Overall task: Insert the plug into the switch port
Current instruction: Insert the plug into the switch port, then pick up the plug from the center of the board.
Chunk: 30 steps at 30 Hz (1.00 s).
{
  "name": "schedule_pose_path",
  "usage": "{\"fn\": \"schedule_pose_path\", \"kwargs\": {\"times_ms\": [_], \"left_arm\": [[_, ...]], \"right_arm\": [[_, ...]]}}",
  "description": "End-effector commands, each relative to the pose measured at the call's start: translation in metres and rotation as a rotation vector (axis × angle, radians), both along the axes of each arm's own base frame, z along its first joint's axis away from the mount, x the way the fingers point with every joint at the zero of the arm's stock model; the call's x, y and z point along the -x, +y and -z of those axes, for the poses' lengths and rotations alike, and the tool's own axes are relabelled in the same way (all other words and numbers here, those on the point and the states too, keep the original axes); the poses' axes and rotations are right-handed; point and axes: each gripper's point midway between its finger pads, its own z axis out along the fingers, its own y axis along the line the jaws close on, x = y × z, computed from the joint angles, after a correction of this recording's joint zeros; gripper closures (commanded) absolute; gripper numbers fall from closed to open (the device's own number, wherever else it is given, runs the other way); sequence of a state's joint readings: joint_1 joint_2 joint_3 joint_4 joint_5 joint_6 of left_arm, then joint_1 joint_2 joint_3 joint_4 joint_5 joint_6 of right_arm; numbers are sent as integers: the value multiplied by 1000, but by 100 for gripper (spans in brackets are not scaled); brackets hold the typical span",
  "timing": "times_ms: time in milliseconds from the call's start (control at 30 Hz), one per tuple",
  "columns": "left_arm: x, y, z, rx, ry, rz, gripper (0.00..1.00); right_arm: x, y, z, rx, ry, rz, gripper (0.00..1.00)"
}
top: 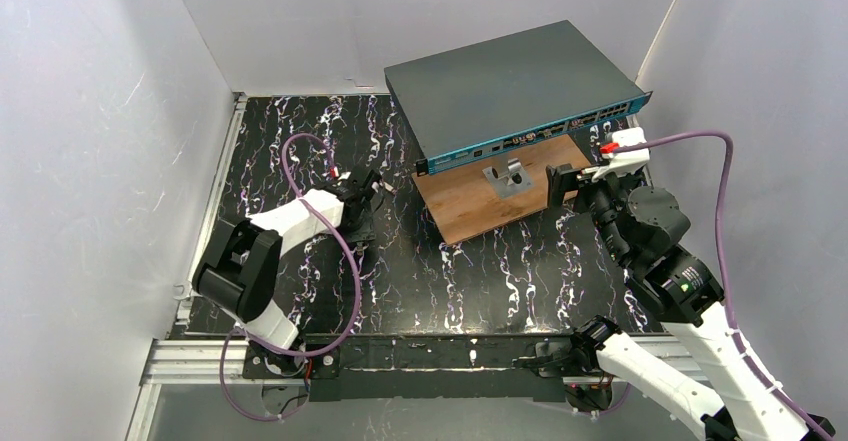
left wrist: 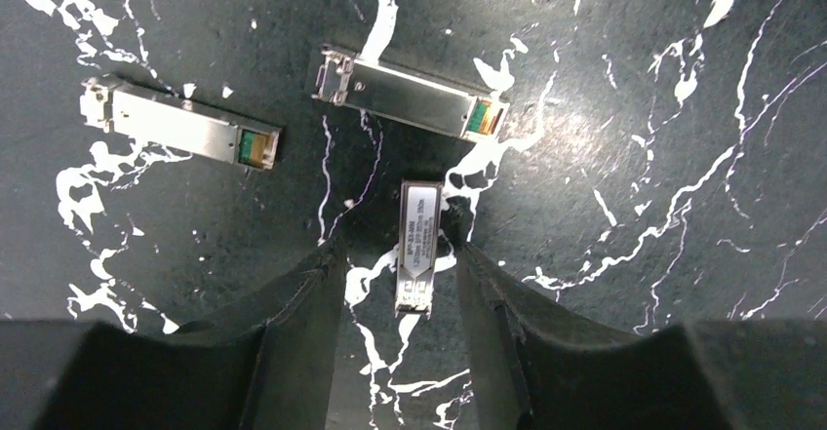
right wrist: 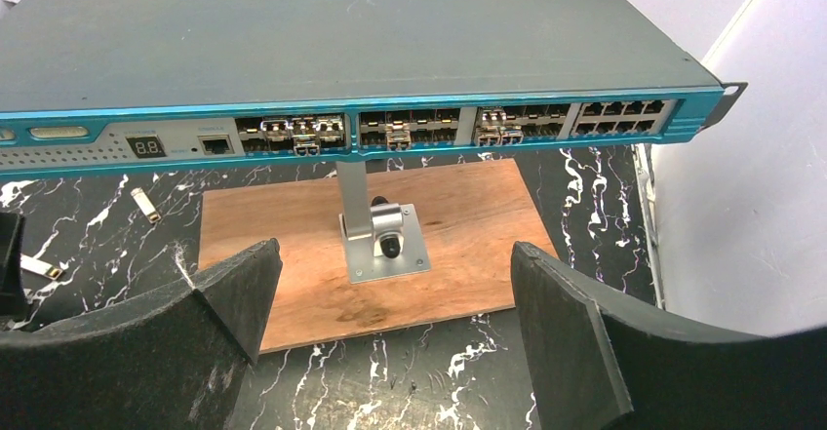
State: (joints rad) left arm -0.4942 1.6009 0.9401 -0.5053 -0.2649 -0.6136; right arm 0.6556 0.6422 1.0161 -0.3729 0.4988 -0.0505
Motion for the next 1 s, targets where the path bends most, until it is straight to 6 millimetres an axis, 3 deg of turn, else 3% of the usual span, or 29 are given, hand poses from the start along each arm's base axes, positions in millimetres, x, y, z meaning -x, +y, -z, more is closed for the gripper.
{"fn": "schedule_pose_path", "kwargs": {"times_ms": [0,233,400,467,967], "left_arm": [[-13,-8,-2,18,-28,-23,59],[-12,-6,7,12,-14,-56,71],[-7,-6,-4,39,-16,-83,92],[-4,-5,-14,51,-22,-103,100],[33,12,-138,173,-111,-354,100]], "right_arm": [[-2,-3,-6,-4,-22,18,4],[-1,7,-8,11,-23,-39,5],[2,23,-9,28,-16,-134,2],[3,32,-10,37,-13,-181,3],[18,129,-31,41,6,-681,2]]}}
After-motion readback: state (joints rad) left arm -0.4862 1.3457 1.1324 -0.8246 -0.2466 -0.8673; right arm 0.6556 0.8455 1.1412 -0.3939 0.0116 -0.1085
